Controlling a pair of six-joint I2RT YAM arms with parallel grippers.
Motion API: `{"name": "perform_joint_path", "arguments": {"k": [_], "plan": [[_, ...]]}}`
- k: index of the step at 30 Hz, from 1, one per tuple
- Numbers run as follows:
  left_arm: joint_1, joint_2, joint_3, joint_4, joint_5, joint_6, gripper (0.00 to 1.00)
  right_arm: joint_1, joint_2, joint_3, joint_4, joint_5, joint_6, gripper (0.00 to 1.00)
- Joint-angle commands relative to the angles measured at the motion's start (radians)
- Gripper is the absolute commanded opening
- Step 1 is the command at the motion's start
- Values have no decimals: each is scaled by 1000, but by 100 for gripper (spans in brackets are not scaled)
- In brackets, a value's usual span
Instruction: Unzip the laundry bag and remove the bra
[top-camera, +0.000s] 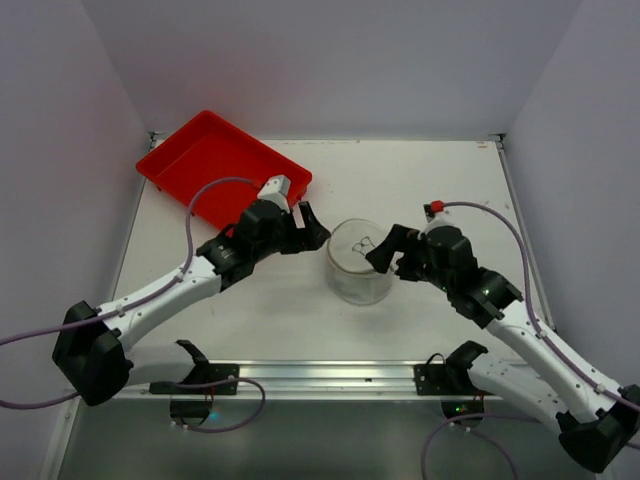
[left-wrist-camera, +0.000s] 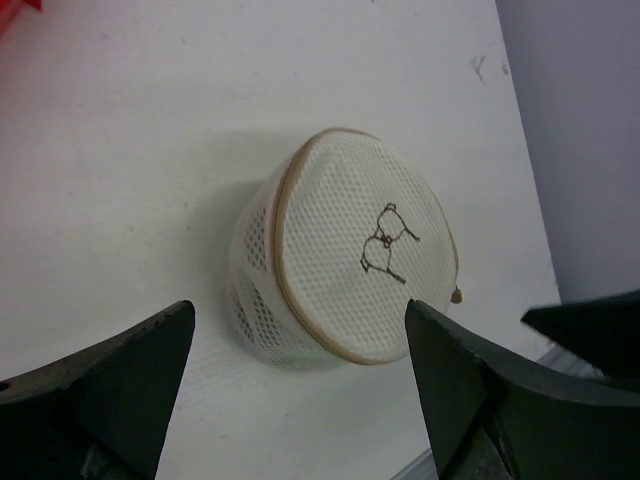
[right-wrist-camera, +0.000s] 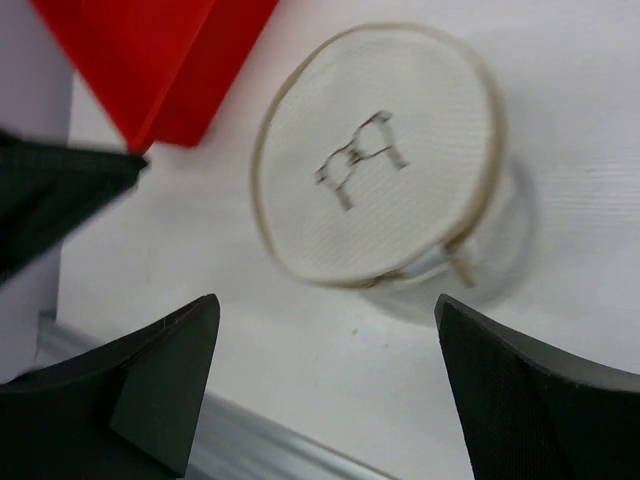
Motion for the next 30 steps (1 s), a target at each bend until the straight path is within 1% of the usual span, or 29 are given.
{"name": "perform_joint_path", "arguments": {"k": [1, 2, 3, 5, 6, 7, 9, 12, 15, 16, 17, 18, 19, 20, 21, 22, 23, 24, 25, 27, 29, 30], "plan": [[-88, -29, -119, 79, -1, -222, 89, -166, -6, 20, -114, 74, -101, 90], [-135, -25, -129, 97, -23, -242, 89, -199, 3, 24, -112, 69, -122, 90], [-155, -19, -135, 123, -33, -279, 89, -254, 34, 36, -102, 63, -133, 89], [-186, 16, -149, 145, -41, -318, 89, -298, 72, 49, -83, 31, -153, 89], [-188, 27, -152, 192, -40, -345, 89, -333, 113, 56, -54, 13, -158, 88], [-191, 48, -159, 209, -38, -356, 88, -342, 134, 59, -34, -24, -163, 87], [-192, 69, -165, 250, -44, -377, 87, -359, 175, 64, 18, -43, -164, 86], [-192, 115, -159, 278, -55, -381, 81, -359, 256, 58, 62, -106, -141, 83], [-192, 156, -139, 281, -56, -364, 70, -359, 301, -11, 163, -153, -112, 76], [-192, 165, -130, 281, -58, -359, 62, -359, 307, -29, 184, -165, -104, 72], [-191, 179, -127, 281, -64, -356, 58, -359, 310, -46, 202, -179, -95, 64], [-191, 185, -124, 283, -67, -347, 52, -358, 310, -81, 233, -205, -91, 59], [-186, 196, -118, 281, -70, -341, 42, -359, 307, -98, 242, -216, -86, 54], [-181, 202, -113, 277, -67, -335, 38, -358, 301, -115, 251, -225, -78, 42], [-177, 208, -101, 266, -64, -312, 35, -355, 296, -149, 266, -242, -77, 34], [-174, 219, -92, 252, -58, -303, 28, -355, 289, -166, 268, -251, -74, 27], [-160, 224, -84, 238, -53, -292, 25, -352, 278, -180, 265, -259, -68, 20], [-154, 225, -74, 226, -47, -266, 22, -341, 248, -210, 265, -267, -64, 9], [-146, 228, -69, 223, -28, -249, 18, -333, 228, -227, 267, -276, -57, 6], [-117, 230, -58, 209, -7, -197, 15, -301, 165, -265, 265, -288, -28, 0], [-85, 233, -32, 195, 20, -154, 13, -275, 123, -286, 253, -296, 21, 0], [-73, 234, -21, 183, 32, -111, 13, -241, 102, -295, 250, -290, 43, 0]]}}
